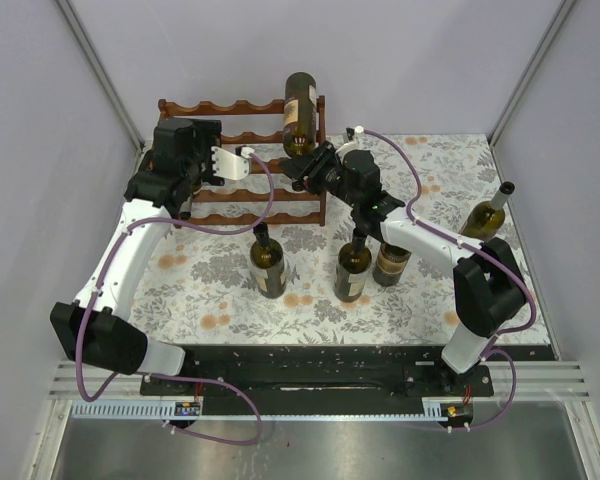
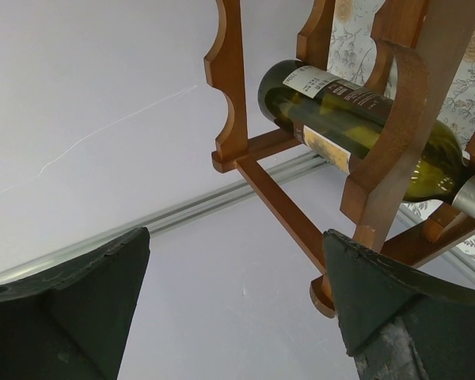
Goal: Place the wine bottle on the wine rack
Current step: Place the wine bottle in the wine rack.
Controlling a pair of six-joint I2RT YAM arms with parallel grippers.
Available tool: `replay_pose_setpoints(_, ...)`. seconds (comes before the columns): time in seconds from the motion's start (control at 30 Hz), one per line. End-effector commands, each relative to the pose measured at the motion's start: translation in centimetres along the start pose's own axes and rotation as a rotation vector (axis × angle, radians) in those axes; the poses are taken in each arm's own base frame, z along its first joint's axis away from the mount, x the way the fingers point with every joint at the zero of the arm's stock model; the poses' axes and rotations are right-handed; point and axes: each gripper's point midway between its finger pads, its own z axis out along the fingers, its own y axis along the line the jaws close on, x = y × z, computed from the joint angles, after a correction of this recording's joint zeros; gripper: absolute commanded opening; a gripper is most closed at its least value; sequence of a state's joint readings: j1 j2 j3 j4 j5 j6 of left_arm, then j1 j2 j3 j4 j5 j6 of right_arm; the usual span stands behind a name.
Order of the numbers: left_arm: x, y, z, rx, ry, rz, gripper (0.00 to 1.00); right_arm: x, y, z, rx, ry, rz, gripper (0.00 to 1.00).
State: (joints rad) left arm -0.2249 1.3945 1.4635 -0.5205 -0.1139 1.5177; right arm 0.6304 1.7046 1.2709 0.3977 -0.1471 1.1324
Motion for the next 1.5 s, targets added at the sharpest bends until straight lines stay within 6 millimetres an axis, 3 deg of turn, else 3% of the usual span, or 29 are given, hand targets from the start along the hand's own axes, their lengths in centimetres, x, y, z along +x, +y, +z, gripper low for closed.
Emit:
replay_pose_setpoints(0.0,0.1,2.0,-0.5,-0.072,0.018,0.0,0.94,-2.3,7.5,-1.7,-0.222,-0.091,-0.019,0.0)
replay_pose_setpoints(0.5,-0.3,1.7,0.0,-0.063,0.011,0.0,0.94,-1.8,6.5,-0.8,-0.178,-0.054,0.018,0.0)
replay_pose_setpoints(0.87,-0.2,1.7,0.1,-0.059,0.022,0.0,0.93,-2.5,6.0,0.4,-0.178,-0.055,-0.003,0.0)
replay_pose_setpoints(1.47,0.1,1.3,0.8,-0.043,0.046,0.013,0.91,-3.9,3.4,2.5,-0.113,-0.012,0.078,0.0)
